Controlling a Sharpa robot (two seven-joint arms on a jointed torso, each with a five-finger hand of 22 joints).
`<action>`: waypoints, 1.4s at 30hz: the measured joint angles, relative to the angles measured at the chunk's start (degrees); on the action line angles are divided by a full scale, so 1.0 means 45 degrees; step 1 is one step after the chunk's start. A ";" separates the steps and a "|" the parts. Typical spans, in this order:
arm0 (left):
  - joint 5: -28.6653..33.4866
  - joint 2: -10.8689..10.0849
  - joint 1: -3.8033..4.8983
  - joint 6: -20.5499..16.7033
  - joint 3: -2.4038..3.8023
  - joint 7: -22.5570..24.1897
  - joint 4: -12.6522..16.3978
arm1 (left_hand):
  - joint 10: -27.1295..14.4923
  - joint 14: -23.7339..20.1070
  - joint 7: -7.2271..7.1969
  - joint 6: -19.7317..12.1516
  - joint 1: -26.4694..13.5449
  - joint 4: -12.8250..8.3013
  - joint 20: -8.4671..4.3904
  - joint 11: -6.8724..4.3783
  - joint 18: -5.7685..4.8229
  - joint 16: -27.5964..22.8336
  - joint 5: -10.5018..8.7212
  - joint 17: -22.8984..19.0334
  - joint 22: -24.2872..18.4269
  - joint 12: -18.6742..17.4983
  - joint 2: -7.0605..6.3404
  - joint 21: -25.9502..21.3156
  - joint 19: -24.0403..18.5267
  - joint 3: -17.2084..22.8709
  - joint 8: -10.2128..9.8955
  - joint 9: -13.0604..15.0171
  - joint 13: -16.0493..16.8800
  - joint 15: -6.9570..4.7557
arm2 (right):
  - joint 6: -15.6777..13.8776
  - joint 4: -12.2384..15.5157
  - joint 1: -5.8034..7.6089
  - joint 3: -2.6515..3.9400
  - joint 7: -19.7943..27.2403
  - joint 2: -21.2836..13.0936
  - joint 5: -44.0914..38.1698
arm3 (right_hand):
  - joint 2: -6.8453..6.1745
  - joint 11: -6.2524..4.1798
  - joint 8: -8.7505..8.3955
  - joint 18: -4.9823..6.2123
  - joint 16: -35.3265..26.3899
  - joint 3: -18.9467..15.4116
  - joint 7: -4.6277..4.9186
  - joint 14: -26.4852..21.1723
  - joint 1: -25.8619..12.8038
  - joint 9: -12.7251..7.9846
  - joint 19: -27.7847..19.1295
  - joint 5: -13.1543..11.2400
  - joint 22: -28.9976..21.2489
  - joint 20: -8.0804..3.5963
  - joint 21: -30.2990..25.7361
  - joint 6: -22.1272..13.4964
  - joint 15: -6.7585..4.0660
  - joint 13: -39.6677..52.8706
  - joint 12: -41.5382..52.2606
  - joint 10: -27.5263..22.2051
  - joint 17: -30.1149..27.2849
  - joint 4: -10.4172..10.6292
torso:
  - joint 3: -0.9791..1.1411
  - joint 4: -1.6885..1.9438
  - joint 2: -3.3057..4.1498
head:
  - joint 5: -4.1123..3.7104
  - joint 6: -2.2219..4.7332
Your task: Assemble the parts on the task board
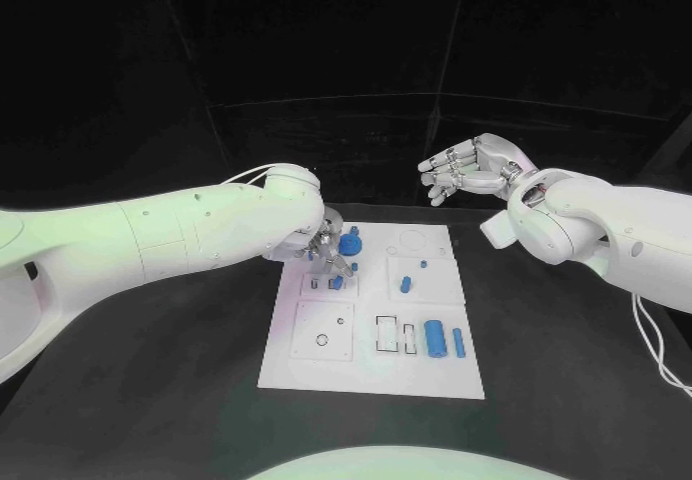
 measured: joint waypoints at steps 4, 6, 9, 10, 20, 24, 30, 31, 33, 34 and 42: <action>-0.0026 0.0051 -0.0060 0.0120 -0.0043 0.0000 -0.0069 | -0.0030 0.0029 -0.0010 0.0098 0.0050 0.0000 0.0000 -0.0029 -0.0002 0.0000 0.0000 0.0000 -0.0001 0.0000 0.0050 0.0000 0.0000 0.0000 0.0049 0.0072 -0.0001 -0.0028 | 0.0004 -0.0017 0.0000 -0.0001 -0.0037 0.0034 -0.0014 | 0.0000 0.0000 0.0000 -0.0002 -0.0053 -0.0031 0.0000 0.0001 0.0000 0.0000 0.0000 0.0247 -0.0032 0.0000 -0.0048 0.0000 0.0001 -0.0133 0.0000 0.0000 -0.0085 -0.0030 | -0.0005 0.0001 0.0000 | 0.0024 -0.0033; -0.0034 0.0069 -0.0083 0.0163 -0.0054 0.0000 -0.0090 | -0.0048 0.0044 -0.0034 0.0123 0.0049 0.0034 0.0000 -0.0047 0.0000 0.0000 0.0000 0.0000 -0.0001 0.0000 0.0050 0.0000 0.0000 0.0034 0.0049 0.0105 -0.0001 -0.0044 | 0.0004 -0.0038 0.0000 -0.0001 -0.0067 0.0057 -0.0032 | 0.0000 0.0000 0.0000 -0.0002 -0.0052 -0.0031 0.0000 0.0001 0.0000 0.0000 0.0000 0.0292 -0.0046 0.0000 -0.0048 0.0000 0.0001 -0.0166 0.0000 0.0000 -0.0109 -0.0031 | -0.0005 0.0001 0.0000 | 0.0038 -0.0055; -0.0042 0.0115 -0.0119 0.0203 -0.0066 0.0001 -0.0108 | -0.0048 0.0045 -0.0056 0.0144 0.0049 0.0034 0.0000 -0.0046 -0.0001 0.0000 0.0000 0.0000 -0.0001 0.0000 0.0050 0.0000 0.0000 0.0035 0.0099 0.0119 -0.0009 -0.0044 | 0.0004 -0.0065 0.0000 -0.0001 -0.0115 0.0094 -0.0063 | 0.0000 0.0000 0.0000 -0.0003 -0.0052 -0.0030 0.0000 0.0000 0.0000 0.0000 0.0090 0.0361 -0.0058 -0.0003 -0.0106 0.0000 0.0001 -0.0216 0.0000 0.0000 -0.0145 -0.0030 | -0.0004 0.0001 0.0000 | 0.0052 -0.0078; -0.0044 0.0129 -0.0129 0.0210 -0.0066 0.0002 -0.0110 | -0.0048 0.0045 -0.0056 0.0144 0.0049 0.0034 0.0000 -0.0046 -0.0001 0.0000 0.0000 0.0000 -0.0001 0.0000 0.0050 0.0000 0.0000 0.0034 0.0099 0.0118 -0.0013 -0.0044 | 0.0004 -0.0073 0.0000 -0.0001 -0.0128 0.0106 -0.0073 | 0.0000 0.0000 0.0000 -0.0003 -0.0052 -0.0031 0.0000 0.0000 0.0000 0.0001 0.0090 0.0395 -0.0065 -0.0003 -0.0106 0.0000 0.0001 -0.0233 0.0000 0.0000 -0.0154 -0.0030 | -0.0002 0.0001 0.0000 | 0.0052 -0.0084; -0.0051 0.0213 -0.0175 0.0218 -0.0071 0.0064 -0.0111 | -0.0048 0.0044 -0.0056 0.0144 0.0049 0.0034 0.0000 -0.0046 -0.0001 0.0000 0.0000 0.0000 -0.0030 0.0001 0.0050 0.0000 -0.0001 0.0034 0.0099 0.0173 -0.0057 -0.0044 | 0.0003 -0.0185 -0.0002 -0.0002 -0.0298 0.0244 -0.0141 | 0.0000 0.0045 0.0001 -0.0004 -0.0108 -0.0030 0.0000 0.0000 0.0000 0.0001 0.0089 0.0665 -0.0099 -0.0002 -0.0156 0.0000 0.0002 -0.0383 0.0000 0.0046 -0.0257 -0.0030 | 0.0005 0.0000 0.0000 | 0.0042 -0.0154; -0.0051 0.0239 -0.0177 0.0217 -0.0072 0.0100 -0.0102 | -0.0094 0.0044 -0.0056 0.0144 0.0167 0.0000 0.0000 -0.0091 -0.0002 0.0000 0.0000 0.0000 -0.0030 0.0001 0.0167 0.0000 -0.0001 0.0140 0.0099 0.0254 -0.0077 -0.0044 | 0.0004 -0.0236 -0.0002 -0.0004 -0.0350 0.0302 -0.0158 | 0.0001 0.0045 0.0001 -0.0004 -0.0108 -0.0030 0.0000 0.0000 0.0000 0.0002 0.0090 0.0751 -0.0099 -0.0002 -0.0156 0.0000 0.0002 -0.0413 0.0001 0.0046 -0.0282 -0.0030 | 0.0006 0.0005 -0.0001 | 0.0017 -0.0145; -0.0049 0.0312 -0.0192 0.0249 -0.0072 0.0133 -0.0141 | -0.0094 0.0000 -0.0056 0.0143 0.0321 -0.0143 -0.0014 -0.0091 -0.0002 0.0000 0.0000 0.0000 -0.0051 0.0001 0.0322 0.0000 -0.0015 0.0283 0.0146 0.0362 -0.0102 -0.0088 | 0.0021 -0.0258 -0.0002 -0.0004 -0.0413 0.0350 -0.0186 | 0.0001 0.0045 0.0002 -0.0003 -0.0108 -0.0019 0.0000 0.0045 0.0000 0.0002 0.0136 0.1137 -0.0116 -0.0050 -0.0236 0.0000 0.0047 -0.0541 0.0001 0.0045 -0.0382 -0.0048 | 0.0009 0.0005 -0.0002 | 0.0011 -0.0179; -0.0048 0.0323 -0.0194 0.0261 -0.0072 0.0136 -0.0158 | -0.0094 -0.0003 -0.0057 0.0143 0.0323 -0.0177 -0.0044 -0.0091 -0.0003 0.0000 0.0000 0.0000 -0.0051 0.0002 0.0319 0.0000 -0.0045 0.0318 0.0146 0.0376 -0.0113 -0.0091 | 0.0026 -0.0262 -0.0003 -0.0004 -0.0421 0.0352 -0.0191 | 0.0001 0.0044 0.0002 -0.0005 -0.0126 -0.0015 0.0000 0.0045 0.0000 0.0002 0.0137 0.1162 -0.0116 -0.0050 -0.0236 0.0000 0.0047 -0.0558 0.0001 0.0046 -0.0396 -0.0116 | 0.0007 0.0005 -0.0002 | 0.0009 -0.0187; -0.0047 0.0344 -0.0201 0.0292 -0.0072 0.0140 -0.0204 | -0.0094 -0.0003 -0.0056 0.0143 0.0385 -0.0215 -0.0047 -0.0091 -0.0002 0.0000 0.0000 0.0000 -0.0061 0.0002 0.0256 0.0000 -0.0048 0.0355 0.0147 0.0405 -0.0113 -0.0091 | 0.0040 -0.0268 -0.0003 -0.0004 -0.0438 0.0357 -0.0204 | -0.0034 0.0044 0.0002 -0.0004 -0.0155 -0.0011 0.0000 0.0045 0.0035 0.0002 0.0136 0.1163 -0.0116 -0.0050 -0.0236 0.0000 0.0047 -0.0576 0.0001 0.0046 -0.0404 -0.0120 | 0.0007 0.0005 -0.0002 | 0.0009 -0.0201; -0.0046 0.0352 -0.0205 0.0308 -0.0072 0.0141 -0.0225 | -0.0094 -0.0003 -0.0056 0.0143 0.0415 -0.0215 -0.0046 -0.0090 -0.0003 0.0000 0.0000 0.0000 -0.0062 0.0002 0.0286 0.0000 -0.0048 0.0355 0.0146 0.0416 -0.0113 -0.0090 | 0.0046 -0.0269 -0.0003 -0.0004 -0.0446 0.0360 -0.0211 | -0.0035 0.0044 0.0002 -0.0003 -0.0155 -0.0011 0.0000 0.0045 0.0036 0.0002 0.0136 0.1163 -0.0116 -0.0050 -0.0236 0.0000 0.0047 -0.0576 0.0001 0.0046 -0.0415 -0.0120 | 0.0007 0.0005 -0.0002 | 0.0012 -0.0211; -0.0045 0.0383 -0.0258 0.0415 -0.0072 0.0141 -0.0320 | -0.0094 -0.0003 -0.0057 0.0143 0.0546 -0.0354 -0.0046 -0.0090 -0.0002 0.0000 0.0000 0.0000 -0.0062 -0.0048 0.0308 -0.0001 -0.0048 0.0493 0.0146 0.0504 -0.0125 -0.0090 | 0.0105 -0.0288 -0.0003 -0.0004 -0.0571 0.0380 -0.0416 | -0.0065 0.0044 0.0002 -0.0004 -0.0155 0.0042 -0.0001 0.0045 0.0066 0.0003 0.0181 0.1238 -0.0114 -0.0095 -0.0236 0.0000 0.0047 -0.0612 0.0001 0.0046 -0.0441 -0.0172 | 0.0007 0.0005 0.0000 | -0.0015 -0.0237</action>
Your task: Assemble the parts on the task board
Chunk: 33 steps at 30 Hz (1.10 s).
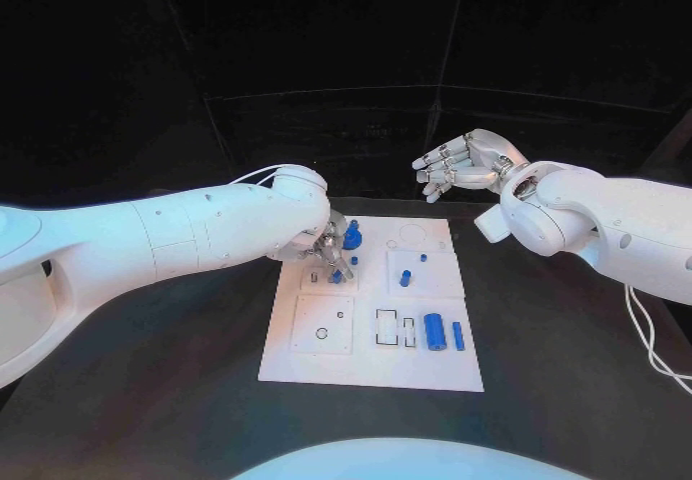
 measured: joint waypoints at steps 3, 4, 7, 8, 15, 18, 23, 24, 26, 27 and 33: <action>0.0001 0.0011 -0.0018 0.0031 0.0000 0.0000 -0.0020 | 0.0000 0.0000 0.0000 0.0000 0.0000 0.0000 0.0000 0.0000 0.0000 0.0000 0.0000 0.0000 0.0001 0.0000 0.0000 0.0000 0.0000 0.0000 0.0000 0.0004 0.0001 0.0000 | 0.0018 -0.0011 0.0000 0.0000 -0.0055 0.0002 -0.0107 | 0.0000 0.0000 0.0000 0.0000 0.0001 0.0000 0.0000 0.0000 0.0000 0.0000 0.0000 0.0000 0.0000 0.0000 0.0000 0.0000 0.0000 -0.0011 0.0000 0.0000 -0.0013 0.0000 | 0.0000 0.0000 0.0000 | -0.0007 -0.0001; 0.0001 0.0014 -0.0022 0.0042 -0.0001 0.0000 -0.0032 | 0.0000 0.0000 0.0000 0.0000 0.0000 0.0000 0.0000 0.0000 0.0000 0.0000 0.0000 0.0000 0.0001 0.0000 0.0000 0.0000 0.0000 0.0000 0.0000 0.0003 0.0001 0.0000 | 0.0024 -0.0012 0.0000 0.0000 -0.0077 0.0004 -0.0160 | 0.0000 0.0000 0.0000 0.0000 0.0001 0.0000 0.0000 0.0000 0.0000 0.0000 0.0000 0.0000 0.0000 0.0000 0.0000 0.0000 0.0000 -0.0019 0.0000 0.0000 -0.0012 0.0000 | 0.0000 0.0001 0.0000 | -0.0007 -0.0002; 0.0001 0.0019 -0.0034 0.0067 -0.0001 0.0000 -0.0066 | 0.0000 0.0000 0.0000 0.0000 0.0007 0.0000 0.0000 0.0000 0.0000 0.0000 0.0000 0.0000 0.0001 0.0000 -0.0007 0.0000 0.0000 0.0000 0.0000 0.0003 0.0001 0.0000 | 0.0040 -0.0012 0.0000 -0.0001 -0.0126 0.0012 -0.0277 | 0.0000 -0.0001 0.0000 0.0000 0.0002 0.0000 0.0000 0.0000 0.0000 0.0000 0.0000 0.0000 0.0001 0.0000 0.0000 0.0000 0.0000 -0.0019 0.0000 0.0000 -0.0025 0.0000 | 0.0000 0.0002 0.0000 | 0.0015 -0.0010; 0.0001 0.0022 -0.0044 0.0077 -0.0001 0.0000 -0.0079 | 0.0000 0.0001 0.0000 0.0000 0.0052 0.0000 0.0000 0.0000 0.0000 0.0000 0.0000 0.0000 0.0001 0.0000 -0.0053 0.0000 0.0000 0.0000 0.0000 0.0011 0.0001 0.0001 | 0.0045 -0.0012 0.0000 -0.0001 -0.0143 0.0016 -0.0322 | 0.0000 0.0000 0.0000 0.0000 0.0002 0.0027 0.0000 0.0000 0.0000 0.0000 0.0000 0.0000 0.0000 0.0000 0.0000 0.0000 0.0000 -0.0018 0.0000 0.0000 -0.0026 -0.0027 | 0.0000 0.0002 0.0000 | 0.0017 -0.0016; 0.0001 0.0024 -0.0141 0.0093 -0.0001 0.0022 -0.0120 | 0.0000 0.0000 0.0000 0.0000 0.0198 -0.0124 0.0000 0.0000 0.0000 0.0000 0.0000 0.0000 -0.0021 0.0000 0.0100 0.0000 0.0000 0.0201 0.0050 0.0094 -0.0022 0.0001 | 0.0066 -0.0016 -0.0001 -0.0001 -0.0215 0.0046 -0.0517 | 0.0000 -0.0001 -0.0051 0.0000 -0.0074 0.0036 0.0000 -0.0001 0.0000 0.0000 -0.0001 0.0046 0.0001 0.0001 0.0000 0.0000 0.0000 -0.0061 -0.0045 0.0000 -0.0080 -0.0036 | 0.0000 0.0002 0.0006 | 0.0033 -0.0001; 0.0002 0.0024 -0.0155 0.0071 -0.0001 0.0054 -0.0116 | 0.0000 0.0000 0.0000 0.0000 0.0352 -0.0250 0.0001 0.0000 0.0000 0.0000 0.0000 0.0000 -0.0021 0.0001 0.0146 0.0000 0.0000 0.0356 0.0050 0.0168 -0.0028 0.0001 | 0.0069 -0.0036 -0.0001 -0.0001 -0.0238 0.0064 -0.0574 | 0.0001 -0.0001 -0.0051 0.0000 -0.0075 0.0068 0.0027 -0.0001 0.0000 0.0000 -0.0001 0.0046 0.0002 0.0001 0.0000 -0.0028 0.0000 -0.0064 -0.0079 0.0000 -0.0128 -0.0067 | 0.0001 0.0004 0.0005 | 0.0033 0.0001; 0.0009 0.0024 -0.0170 0.0003 -0.0001 0.0123 -0.0088 | 0.0000 0.0000 0.0000 -0.0001 0.0405 -0.0303 0.0001 0.0000 0.0000 0.0000 0.0000 0.0000 -0.0020 0.0001 0.0198 0.0000 0.0000 0.0479 0.0100 0.0232 -0.0027 0.0001 | 0.0074 -0.0072 -0.0001 -0.0001 -0.0268 0.0122 -0.0632 | 0.0001 0.0047 -0.0051 0.0000 -0.0131 0.0068 0.0046 -0.0001 0.0000 0.0001 -0.0001 0.0046 -0.0007 0.0001 0.0000 -0.0046 0.0000 -0.0077 -0.0079 -0.0047 -0.0144 -0.0067 | 0.0001 0.0015 0.0006 | 0.0032 -0.0023; 0.0016 0.0024 -0.0172 -0.0011 -0.0001 0.0135 -0.0084 | 0.0000 0.0000 0.0000 -0.0001 0.0429 -0.0316 0.0001 0.0001 0.0000 0.0000 0.0000 0.0000 -0.0020 -0.0024 0.0222 0.0000 0.0000 0.0492 0.0100 0.0238 -0.0027 0.0001 | 0.0076 -0.0081 -0.0001 -0.0001 -0.0273 0.0136 -0.0640 | 0.0001 0.0046 -0.0050 0.0000 -0.0131 0.0068 0.0045 -0.0001 0.0000 0.0001 -0.0001 0.0046 -0.0011 0.0001 -0.0039 -0.0046 0.0000 -0.0077 -0.0079 -0.0047 -0.0162 -0.0067 | 0.0002 0.0015 0.0006 | 0.0032 -0.0023; 0.0040 0.0024 -0.0173 -0.0048 -0.0001 0.0157 -0.0077 | 0.0000 0.0000 0.0000 -0.0001 0.0464 -0.0316 0.0001 0.0001 -0.0001 0.0000 0.0000 0.0000 -0.0044 -0.0068 0.0257 0.0000 0.0000 0.0492 0.0100 0.0252 -0.0032 0.0001 | 0.0080 -0.0102 -0.0001 -0.0001 -0.0284 0.0163 -0.0654 | 0.0001 0.0074 -0.0051 0.0000 -0.0180 0.0068 0.0046 -0.0074 0.0000 0.0001 -0.0073 0.0046 -0.0011 0.0073 -0.0060 -0.0046 0.0073 -0.0077 -0.0079 -0.0075 -0.0200 -0.0067 | 0.0005 0.0015 0.0006 | 0.0072 -0.0007; 0.0060 0.0024 -0.0173 -0.0069 -0.0001 0.0169 -0.0077 | 0.0000 0.0000 0.0000 -0.0001 0.0464 -0.0355 0.0001 0.0001 0.0000 0.0000 0.0000 0.0000 -0.0065 -0.0068 0.0257 0.0000 0.0000 0.0530 0.0100 0.0268 -0.0049 0.0001 | 0.0083 -0.0118 -0.0001 -0.0001 -0.0294 0.0178 -0.0661 | 0.0001 0.0093 -0.0051 -0.0001 -0.0194 0.0068 0.0045 -0.0094 0.0000 0.0001 -0.0071 0.0046 -0.0011 0.0071 -0.0060 -0.0045 0.0094 -0.0077 -0.0079 -0.0094 -0.0215 -0.0067 | 0.0006 0.0015 0.0006 | 0.0088 0.0007; 0.0165 -0.0009 -0.0175 -0.0169 -0.0001 0.0208 -0.0067 | -0.0047 0.0000 0.0000 -0.0001 0.0463 -0.0367 -0.0043 -0.0046 -0.0001 0.0000 0.0000 0.0000 -0.0099 -0.0068 0.0257 -0.0048 -0.0045 0.0542 0.0100 0.0274 -0.0053 0.0001 | 0.0100 -0.0175 -0.0001 -0.0001 -0.0345 0.0201 -0.0676 | 0.0001 0.0093 -0.0051 -0.0001 -0.0194 0.0068 0.0045 -0.0093 0.0000 0.0001 -0.0071 0.0046 -0.0024 0.0071 -0.0107 -0.0046 0.0092 -0.0076 -0.0127 -0.0094 -0.0241 -0.0067 | 0.0005 0.0015 0.0007 | 0.0101 0.0017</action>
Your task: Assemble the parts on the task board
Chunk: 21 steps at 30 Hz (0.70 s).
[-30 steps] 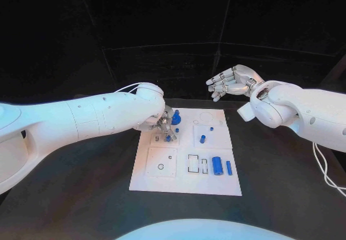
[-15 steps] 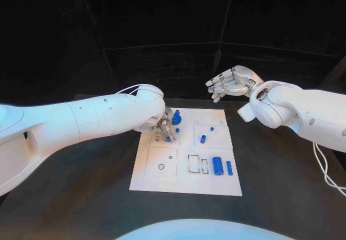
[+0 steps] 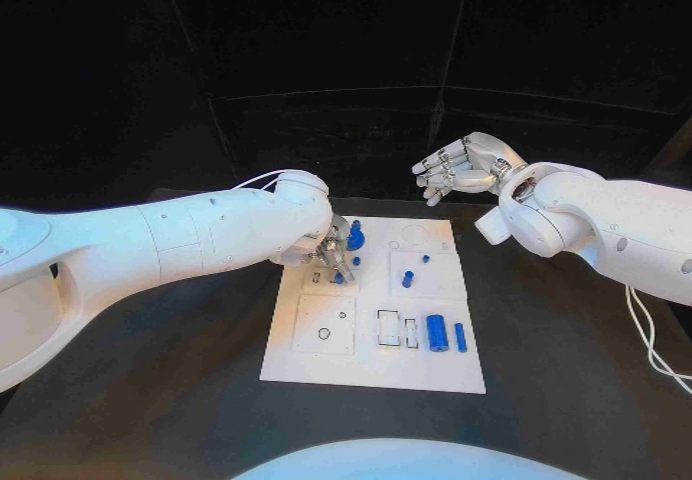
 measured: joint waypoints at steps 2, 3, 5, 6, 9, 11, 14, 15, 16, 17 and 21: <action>0.0032 -0.0026 0.0000 -0.0029 0.0000 0.0008 0.0005 | 0.0000 0.0000 0.0000 0.0000 0.0000 0.0000 0.0000 0.0000 0.0000 0.0000 0.0000 0.0000 0.0000 0.0000 0.0000 0.0000 0.0000 0.0000 0.0000 0.0016 -0.0018 0.0000 | 0.0011 -0.0013 0.0000 0.0000 -0.0017 0.0014 -0.0004 | 0.0000 0.0000 0.0000 0.0001 0.0000 0.0000 0.0000 0.0000 0.0000 0.0000 0.0000 0.0000 0.0001 0.0000 0.0000 0.0000 0.0000 0.0000 0.0000 0.0000 0.0000 0.0000 | -0.0001 0.0000 0.0001 | 0.0002 -0.0011; 0.0043 -0.0037 0.0000 -0.0039 0.0000 0.0010 0.0006 | 0.0000 0.0000 0.0000 0.0000 0.0000 0.0000 0.0000 0.0000 0.0000 0.0000 0.0000 0.0000 0.0000 0.0000 0.0000 0.0000 0.0000 0.0000 0.0000 0.0018 -0.0022 0.0000 | 0.0019 -0.0017 0.0000 0.0000 -0.0025 0.0021 -0.0006 | 0.0000 0.0000 0.0000 0.0000 0.0000 0.0000 0.0000 0.0000 0.0000 0.0000 0.0000 0.0000 0.0001 0.0000 0.0000 0.0000 0.0000 0.0000 0.0000 0.0000 0.0000 0.0000 | -0.0001 0.0000 0.0002 | 0.0002 -0.0016; 0.0064 -0.0053 0.0000 -0.0055 0.0001 0.0013 0.0006 | 0.0000 0.0000 0.0000 0.0000 0.0000 0.0000 0.0000 0.0000 0.0000 0.0000 0.0000 0.0000 -0.0002 0.0000 0.0000 0.0000 0.0000 0.0000 0.0000 0.0040 -0.0022 0.0000 | 0.0048 -0.0024 0.0000 0.0000 -0.0046 0.0037 -0.0012 | 0.0000 0.0000 0.0000 0.0000 0.0001 0.0000 0.0000 0.0000 0.0000 0.0000 -0.0047 0.0000 0.0001 0.0047 0.0000 0.0000 0.0000 0.0000 0.0000 0.0000 -0.0015 0.0000 | -0.0001 0.0000 0.0001 | 0.0004 -0.0023; 0.0073 -0.0054 0.0000 -0.0058 0.0001 0.0014 0.0006 | 0.0000 0.0000 0.0000 0.0000 0.0000 0.0000 0.0000 0.0000 0.0000 0.0000 0.0000 0.0000 -0.0013 0.0000 0.0000 0.0000 0.0000 0.0000 0.0000 0.0055 -0.0022 0.0000 | 0.0059 -0.0028 -0.0001 -0.0001 -0.0056 0.0045 -0.0016 | 0.0000 0.0000 0.0000 0.0000 0.0001 0.0000 0.0000 0.0000 0.0000 0.0000 -0.0047 0.0000 0.0001 0.0047 0.0000 0.0000 0.0000 0.0001 0.0000 0.0000 -0.0015 0.0000 | -0.0001 0.0000 0.0001 | 0.0004 -0.0024; 0.0098 -0.0054 0.0000 -0.0059 0.0003 0.0015 0.0006 | 0.0000 0.0000 0.0000 0.0000 -0.0038 0.0000 0.0000 0.0000 0.0001 0.0000 0.0000 0.0000 -0.0025 0.0000 -0.0038 0.0000 0.0000 0.0000 0.0057 0.0100 -0.0022 0.0000 | 0.0102 -0.0041 -0.0001 -0.0001 -0.0084 0.0070 -0.0032 | 0.0000 0.0000 0.0000 0.0001 0.0001 0.0000 0.0000 0.0000 0.0000 0.0000 -0.0047 0.0000 0.0001 0.0047 0.0000 0.0001 0.0000 0.0001 0.0000 0.0000 -0.0015 0.0000 | -0.0001 -0.0002 0.0002 | 0.0004 -0.0034; 0.0109 -0.0054 0.0000 -0.0059 0.0003 0.0015 0.0005 | 0.0000 0.0000 0.0000 0.0000 -0.0098 0.0021 0.0000 0.0000 0.0000 0.0000 0.0000 0.0000 -0.0034 0.0000 -0.0098 0.0000 0.0000 -0.0022 0.0058 0.0127 -0.0013 0.0000 | 0.0125 -0.0047 -0.0001 -0.0001 -0.0097 0.0081 -0.0040 | 0.0000 0.0000 0.0000 0.0001 0.0001 0.0000 0.0000 0.0000 0.0000 0.0000 -0.0055 0.0000 0.0002 0.0039 0.0000 0.0000 0.0000 0.0000 0.0000 0.0000 -0.0015 0.0001 | -0.0001 -0.0010 0.0005 | 0.0004 -0.0035; 0.0124 -0.0051 0.0000 -0.0056 0.0003 0.0015 0.0002 | 0.0000 0.0000 0.0000 0.0000 -0.0103 0.0036 0.0000 0.0000 0.0000 0.0000 0.0000 0.0000 -0.0035 0.0000 -0.0103 0.0000 0.0000 -0.0036 0.0058 0.0127 -0.0006 0.0000 | 0.0154 -0.0058 -0.0002 -0.0001 -0.0112 0.0091 -0.0049 | 0.0000 0.0000 0.0000 0.0002 0.0002 0.0000 0.0000 0.0000 0.0000 0.0000 -0.0096 0.0000 0.0002 -0.0002 0.0000 0.0000 0.0000 0.0001 0.0000 0.0000 -0.0014 0.0000 | 0.0000 -0.0011 0.0006 | 0.0004 -0.0043; 0.0129 -0.0051 0.0000 -0.0054 0.0003 0.0015 0.0001 | 0.0000 0.0000 0.0000 0.0000 -0.0103 0.0036 0.0000 0.0000 0.0000 0.0000 0.0000 0.0000 -0.0034 0.0000 -0.0103 0.0000 0.0000 -0.0036 0.0058 0.0127 -0.0006 0.0000 | 0.0164 -0.0063 -0.0002 -0.0001 -0.0123 0.0094 -0.0055 | 0.0000 -0.0001 0.0000 0.0001 0.0002 0.0000 0.0000 0.0001 0.0000 0.0000 -0.0096 0.0000 0.0001 -0.0002 0.0000 0.0000 0.0000 0.0001 0.0000 0.0000 -0.0025 0.0001 | 0.0000 -0.0012 0.0006 | -0.0002 -0.0045; 0.0132 -0.0051 0.0000 -0.0053 0.0003 0.0015 0.0000 | 0.0000 0.0000 0.0000 0.0000 -0.0103 0.0036 0.0000 0.0000 0.0000 0.0000 0.0000 0.0000 -0.0034 0.0000 -0.0103 0.0000 0.0000 -0.0036 0.0058 0.0128 -0.0007 0.0000 | 0.0172 -0.0065 -0.0002 -0.0001 -0.0130 0.0095 -0.0059 | 0.0000 -0.0001 0.0000 0.0001 0.0002 0.0000 0.0027 0.0000 0.0000 0.0000 -0.0096 0.0000 0.0002 -0.0002 0.0000 -0.0027 0.0000 0.0001 0.0000 0.0000 -0.0028 0.0000 | 0.0000 -0.0013 0.0006 | -0.0004 -0.0052; 0.0136 -0.0050 0.0000 -0.0052 0.0003 0.0015 -0.0001 | 0.0000 0.0000 0.0000 0.0000 -0.0103 0.0047 0.0000 0.0000 0.0000 0.0000 0.0000 0.0000 -0.0034 0.0000 -0.0103 0.0000 0.0000 -0.0025 0.0058 0.0142 -0.0007 0.0000 | 0.0182 -0.0067 -0.0002 -0.0002 -0.0137 0.0097 -0.0062 | 0.0000 -0.0001 0.0000 0.0001 0.0002 0.0000 0.0046 0.0000 0.0000 0.0000 -0.0095 0.0000 0.0002 -0.0002 0.0000 -0.0046 -0.0001 0.0001 0.0000 0.0000 -0.0028 0.0001 | 0.0000 -0.0015 0.0006 | -0.0005 -0.0052; 0.0148 -0.0050 0.0000 -0.0049 0.0003 0.0015 -0.0002 | 0.0000 0.0045 -0.0005 -0.0005 -0.0026 -0.0002 0.0000 0.0000 0.0000 0.0000 0.0000 0.0000 -0.0034 0.0000 -0.0026 0.0000 0.0001 0.0153 0.0058 0.0229 -0.0007 -0.0045 | 0.0211 -0.0076 -0.0002 -0.0002 -0.0167 0.0107 -0.0073 | 0.0000 -0.0001 0.0000 0.0001 0.0002 0.0000 0.0046 0.0001 0.0000 0.0000 -0.0095 0.0000 0.0002 -0.0001 0.0000 -0.0046 0.0000 0.0002 0.0000 0.0000 -0.0028 0.0001 | 0.0002 -0.0017 0.0010 | -0.0013 -0.0066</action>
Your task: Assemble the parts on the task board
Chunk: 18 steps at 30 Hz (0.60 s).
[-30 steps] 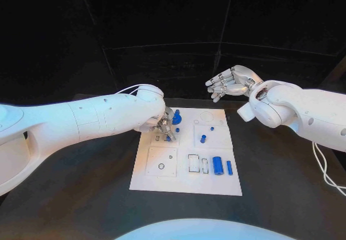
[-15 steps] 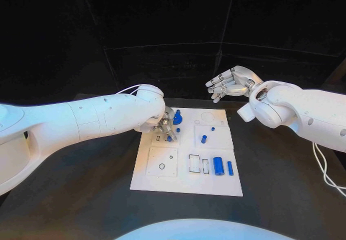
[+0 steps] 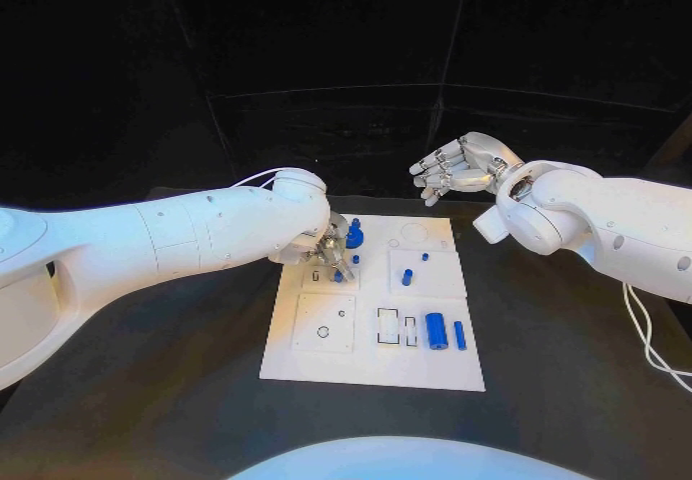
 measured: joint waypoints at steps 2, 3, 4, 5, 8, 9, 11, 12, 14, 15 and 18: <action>0.0018 0.0000 0.0000 -0.0005 0.0000 0.0000 0.0002 | 0.0000 0.0000 -0.0042 -0.0042 0.0234 -0.0173 0.0000 0.0000 0.0000 0.0000 0.0000 0.0000 0.0000 0.0000 0.0234 0.0000 0.0000 0.0233 0.0050 0.0043 0.0000 0.0000 | 0.0013 -0.0005 0.0000 0.0000 -0.0014 0.0007 -0.0002 | 0.0000 0.0000 0.0000 0.0000 0.0000 0.0000 0.0000 0.0000 0.0000 0.0000 0.0000 0.0000 0.0000 0.0000 0.0000 0.0000 0.0000 0.0000 0.0000 0.0000 0.0000 0.0000 | 0.0001 0.0000 0.0002 | -0.0002 -0.0011; 0.0035 0.0000 0.0000 -0.0013 0.0000 0.0000 0.0004 | 0.0003 0.0001 -0.0042 -0.0042 0.0386 -0.0271 0.0000 -0.0003 0.0000 0.0000 0.0000 0.0000 0.0001 0.0000 0.0386 0.0000 0.0000 0.0410 0.0050 0.0073 0.0000 0.0000 | 0.0021 -0.0008 0.0000 0.0000 -0.0020 0.0011 -0.0004 | 0.0000 0.0000 0.0000 0.0000 0.0000 0.0000 0.0000 0.0000 0.0000 0.0000 0.0000 0.0000 0.0000 0.0000 0.0000 0.0000 0.0000 0.0000 0.0000 0.0000 0.0000 0.0000 | 0.0001 0.0000 0.0002 | -0.0002 -0.0018; 0.0066 -0.0002 0.0000 -0.0032 0.0000 0.0002 0.0011 | 0.0044 0.0001 -0.0092 -0.0092 0.0603 -0.0417 0.0000 -0.0055 0.0000 0.0000 0.0000 0.0000 0.0006 0.0000 0.0568 0.0000 0.0000 0.0654 0.0050 0.0116 0.0000 0.0000 | 0.0032 -0.0013 0.0000 0.0000 -0.0027 0.0019 -0.0005 | 0.0000 0.0000 0.0000 0.0001 0.0000 0.0000 0.0000 0.0000 0.0000 0.0000 0.0000 0.0000 0.0000 0.0000 0.0000 0.0000 0.0000 0.0000 0.0000 0.0000 0.0000 0.0000 | 0.0001 0.0000 0.0004 | -0.0004 -0.0021; 0.0095 -0.0005 0.0000 -0.0052 0.0000 0.0008 0.0016 | 0.0041 -0.0026 -0.0110 -0.0110 0.0815 -0.0576 0.0000 -0.0102 0.0000 0.0000 0.0000 0.0000 0.0014 0.0000 0.0652 0.0000 0.0000 0.0813 0.0050 0.0145 0.0010 -0.0027 | 0.0040 -0.0017 0.0000 0.0000 -0.0033 0.0024 -0.0006 | 0.0000 0.0000 0.0000 0.0000 0.0000 0.0000 0.0000 0.0000 0.0000 0.0000 0.0000 0.0000 0.0000 0.0000 0.0000 0.0000 0.0000 0.0000 0.0000 0.0000 0.0001 0.0000 | 0.0001 0.0000 0.0004 | -0.0004 -0.0023; 0.0201 -0.0021 0.0000 -0.0147 0.0000 0.0043 0.0027 | 0.0023 -0.0003 -0.0153 -0.0159 0.1148 -0.0901 -0.0056 -0.0118 0.0000 0.0000 -0.0002 0.0000 0.0063 0.0000 0.0808 0.0000 0.0047 0.1262 0.0117 0.0217 0.0025 -0.0091 | 0.0075 -0.0033 0.0000 -0.0001 -0.0054 0.0038 -0.0011 | 0.0000 0.0000 0.0000 0.0001 0.0000 0.0000 0.0000 0.0000 0.0000 0.0000 0.0000 0.0000 0.0000 0.0000 0.0000 0.0000 0.0000 0.0000 0.0000 0.0000 0.0001 0.0000 | 0.0002 0.0000 0.0004 | -0.0006 -0.0048; 0.0236 -0.0027 0.0000 -0.0179 0.0000 0.0053 0.0027 | 0.0024 -0.0003 -0.0158 -0.0166 0.1243 -0.0997 -0.0100 -0.0118 0.0000 0.0000 -0.0007 0.0000 0.0080 0.0000 0.0833 0.0000 0.0034 0.1416 0.0127 0.0234 0.0037 -0.0091 | 0.0087 -0.0038 0.0000 -0.0001 -0.0061 0.0040 -0.0013 | 0.0000 0.0000 0.0000 0.0000 0.0001 0.0000 0.0000 0.0000 0.0000 0.0000 0.0000 0.0000 0.0000 -0.0001 0.0000 0.0000 0.0000 0.0000 0.0000 0.0000 0.0001 0.0000 | 0.0002 0.0000 0.0004 | -0.0009 -0.0057; 0.0328 -0.0043 0.0000 -0.0258 0.0001 0.0076 0.0028 | 0.0048 -0.0047 -0.0160 -0.0289 0.1433 -0.1248 -0.0115 -0.0184 0.0002 0.0000 -0.0048 0.0000 0.0107 -0.0064 0.0867 0.0000 0.0019 0.1799 0.0126 0.0306 0.0042 -0.0135 | 0.0118 -0.0054 0.0000 -0.0001 -0.0083 0.0047 -0.0020 | 0.0000 0.0026 0.0000 0.0000 0.0001 0.0000 0.0000 0.0000 0.0000 0.0000 0.0000 0.0000 0.0001 0.0000 0.0000 0.0000 0.0000 0.0001 0.0000 -0.0027 0.0001 0.0000 | 0.0004 0.0000 0.0004 | -0.0011 -0.0066; 0.0371 -0.0048 0.0000 -0.0289 0.0001 0.0085 0.0028 | 0.0045 -0.0049 -0.0129 -0.0320 0.1492 -0.1355 -0.0115 -0.0189 0.0001 0.0000 -0.0050 0.0000 0.0107 -0.0064 0.0876 0.0000 0.0019 0.1943 0.0126 0.0330 0.0042 -0.0137 | 0.0136 -0.0061 0.0000 -0.0001 -0.0094 0.0050 -0.0024 | 0.0000 0.0046 0.0000 0.0000 0.0001 0.0000 0.0000 0.0000 0.0000 0.0000 0.0000 0.0000 0.0001 0.0000 0.0000 0.0000 0.0000 0.0001 0.0000 -0.0046 0.0001 0.0000 | 0.0005 0.0000 0.0004 | -0.0011 -0.0073; 0.0455 -0.0061 0.0000 -0.0358 0.0001 0.0106 0.0027 | 0.0021 -0.0049 -0.0153 -0.0386 0.1571 -0.1337 -0.0131 -0.0212 0.0001 0.0000 -0.0053 0.0000 0.0126 -0.0064 0.0905 0.0000 0.0035 0.2071 0.0124 0.0398 0.0042 -0.0137 | 0.0169 -0.0074 0.0000 -0.0001 -0.0116 0.0058 -0.0031 | 0.0000 0.0046 0.0000 0.0000 0.0001 0.0000 0.0000 0.0000 0.0000 0.0000 0.0000 0.0000 0.0001 0.0000 0.0000 0.0000 0.0000 0.0001 0.0000 -0.0047 -0.0010 0.0000 | 0.0007 0.0000 0.0004 | -0.0011 -0.0083; 0.0512 -0.0073 0.0000 -0.0409 0.0001 0.0126 0.0028 | 0.0006 -0.0026 -0.0151 -0.0388 0.1586 -0.1301 -0.0152 -0.0227 0.0002 0.0000 -0.0056 0.0000 0.0131 -0.0105 0.0918 0.0000 0.0057 0.2108 0.0123 0.0431 0.0042 -0.0160 | 0.0197 -0.0087 0.0000 -0.0002 -0.0130 0.0069 -0.0038 | 0.0000 0.0046 0.0000 -0.0001 0.0001 0.0000 0.0000 0.0000 0.0000 0.0000 0.0001 0.0000 0.0001 0.0000 0.0000 0.0000 0.0000 0.0001 0.0000 -0.0047 -0.0012 0.0000 | 0.0009 0.0000 0.0004 | -0.0009 -0.0084; 0.0673 -0.0133 0.0001 -0.0603 0.0001 0.0189 0.0056 | 0.0005 -0.0005 -0.0157 -0.0382 0.1599 -0.1157 -0.0155 -0.0227 0.0001 0.0000 -0.0073 0.0000 0.0131 -0.0146 0.0930 0.0000 0.0060 0.2279 0.0312 0.0610 0.0026 -0.0181 | 0.0278 -0.0149 -0.0001 -0.0002 -0.0174 0.0128 -0.0063 | 0.0000 0.0073 -0.0057 0.0000 -0.0055 0.0000 0.0021 -0.0097 0.0000 0.0000 -0.0031 -0.0054 -0.0012 0.0032 -0.0020 -0.0021 0.0040 0.0001 0.0000 -0.0074 -0.0044 0.0000 | 0.0010 0.0001 0.0002 | -0.0004 -0.0085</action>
